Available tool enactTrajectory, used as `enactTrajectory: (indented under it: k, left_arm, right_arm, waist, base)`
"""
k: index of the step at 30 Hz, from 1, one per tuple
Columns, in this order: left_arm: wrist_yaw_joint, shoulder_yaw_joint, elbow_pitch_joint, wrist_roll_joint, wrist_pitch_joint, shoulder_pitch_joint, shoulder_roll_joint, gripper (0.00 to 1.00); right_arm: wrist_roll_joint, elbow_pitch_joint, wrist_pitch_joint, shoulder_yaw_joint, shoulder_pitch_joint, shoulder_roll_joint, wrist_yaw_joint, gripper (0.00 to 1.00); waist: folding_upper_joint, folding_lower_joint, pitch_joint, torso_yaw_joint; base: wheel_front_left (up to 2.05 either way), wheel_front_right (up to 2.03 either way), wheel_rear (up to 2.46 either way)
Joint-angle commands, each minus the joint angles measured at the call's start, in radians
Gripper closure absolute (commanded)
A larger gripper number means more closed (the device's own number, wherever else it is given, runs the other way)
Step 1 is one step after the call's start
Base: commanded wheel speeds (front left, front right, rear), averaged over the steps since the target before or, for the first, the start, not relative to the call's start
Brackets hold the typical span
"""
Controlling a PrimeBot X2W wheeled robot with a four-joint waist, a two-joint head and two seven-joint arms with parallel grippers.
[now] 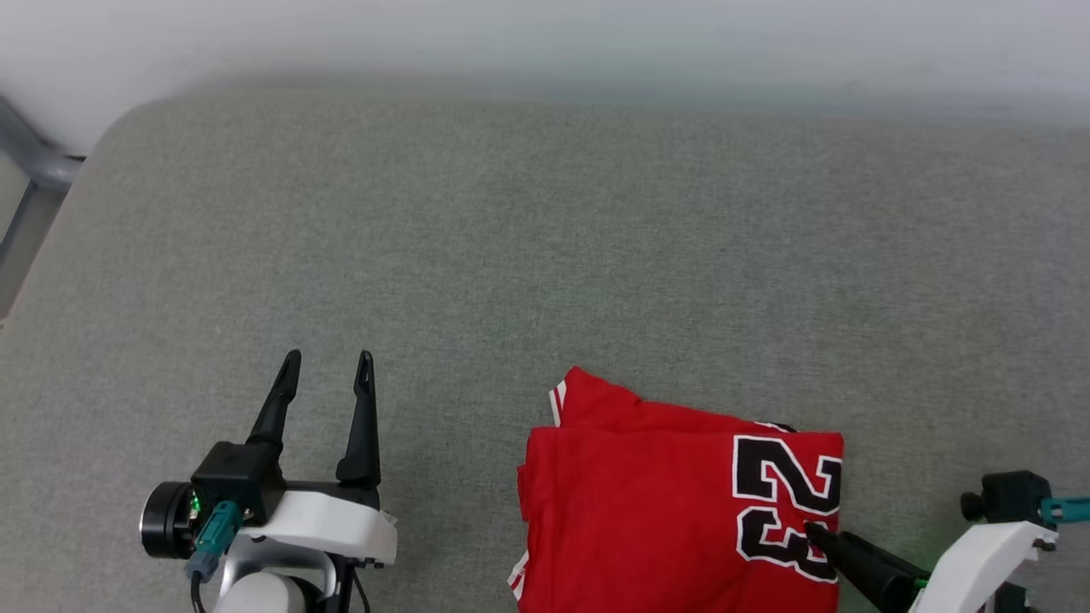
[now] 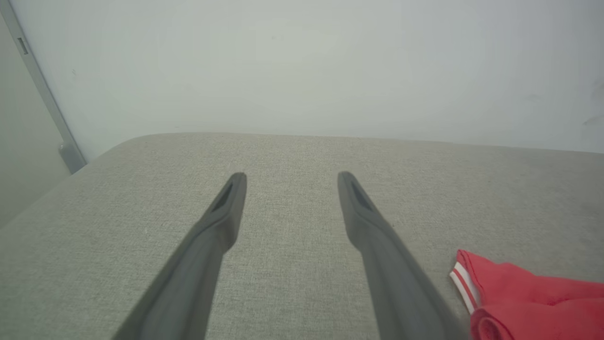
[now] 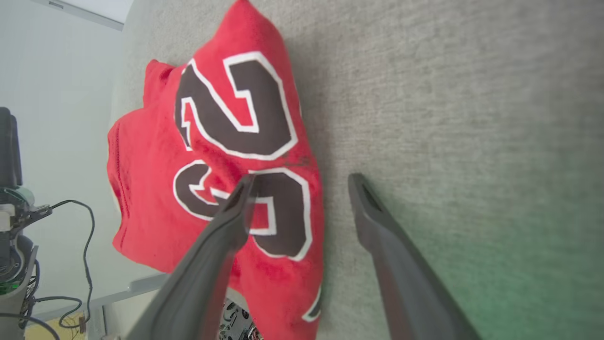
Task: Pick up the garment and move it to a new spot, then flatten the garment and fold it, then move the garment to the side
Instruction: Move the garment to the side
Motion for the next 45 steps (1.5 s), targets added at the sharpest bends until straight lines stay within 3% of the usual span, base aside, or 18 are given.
enactTrajectory:
  k: [1,8,9,10,11,12,22,26,28,38,45]
  left_arm:
    - [-0.004,0.006,-0.005,0.007,-0.005,-0.016,-0.009,0.0]
    - [-0.021,0.026,-0.01,0.028,-0.005,-0.033,-0.035,0.0]
    - [-0.025,0.029,-0.01,0.031,-0.005,-0.034,-0.038,0.0]
    - [-0.029,0.032,-0.01,0.032,-0.005,-0.034,-0.039,0.0]
    - [-0.029,0.036,-0.009,0.036,-0.005,-0.035,-0.04,0.0]
    - [-0.032,0.039,-0.008,0.039,-0.005,-0.036,-0.043,0.0]
    - [-0.05,0.07,0.013,0.065,-0.005,0.014,-0.052,0.0]
    - [-0.056,0.079,0.0,0.083,-0.004,0.033,-0.047,0.0]
    - [-0.06,0.079,-0.051,0.109,-0.004,0.03,-0.037,0.0]
    - [-0.065,0.072,-0.117,0.147,0.014,-0.04,0.008,0.0]
    - [-0.08,0.068,-0.192,0.158,0.066,-0.095,0.046,0.0]
  right_arm:
    - [0.02,0.022,0.011,0.019,-0.02,-0.009,-0.001,0.0]
    - [0.049,0.122,0.078,0.115,-0.045,-0.025,-0.002,0.0]
    - [0.048,0.129,0.083,0.125,-0.05,-0.026,-0.002,0.22]
    - [0.046,0.134,0.087,0.132,-0.053,-0.027,-0.003,0.57]
    - [0.048,0.136,0.086,0.137,-0.057,-0.025,-0.003,0.72]
    - [0.046,0.138,0.086,0.141,-0.063,-0.026,-0.003,1.0]
    - [-0.012,0.086,0.024,0.145,-0.093,-0.077,-0.001,1.0]
    - [-0.08,0.055,0.025,0.116,-0.11,-0.117,-0.001,1.0]
    - [-0.141,0.03,0.069,0.07,-0.173,-0.176,-0.001,1.0]
    - [-0.199,0.095,0.025,0.055,-0.333,-0.166,-0.001,1.0]
    - [-0.22,0.191,-0.08,0.059,-0.483,-0.168,-0.001,1.0]
  waist:
    - [0.0,-0.0002,0.027,0.023]
    - [0.0,-0.0002,0.051,0.044]
    - [0.0,-0.0002,0.052,0.046]
    - [0.0,-0.0002,0.053,0.048]
    - [0.0,-0.0002,0.053,0.049]
    - [0.0,-0.0002,0.052,0.05]
    - [0.0,-0.0002,-0.039,0.017]
    - [0.0,-0.0002,-0.068,-0.059]
    - [0.0,-0.0002,-0.006,-0.262]
    - [0.0,-0.0002,0.135,-0.507]
    - [0.0,-0.0002,0.23,-0.592]
  base:
    - [0.0,0.0,0.0]
    - [0.0,0.0,0.0]
    - [0.0,0.0,0.0]
    - [0.0,0.0,0.0]
    - [0.0,0.0,0.0]
    - [0.0,0.0,0.0]
    - [0.0,0.0,0.0]
    - [0.0,0.0,0.0]
    - [0.0,0.0,0.0]
    - [0.0,0.0,0.0]
    - [0.0,0.0,0.0]
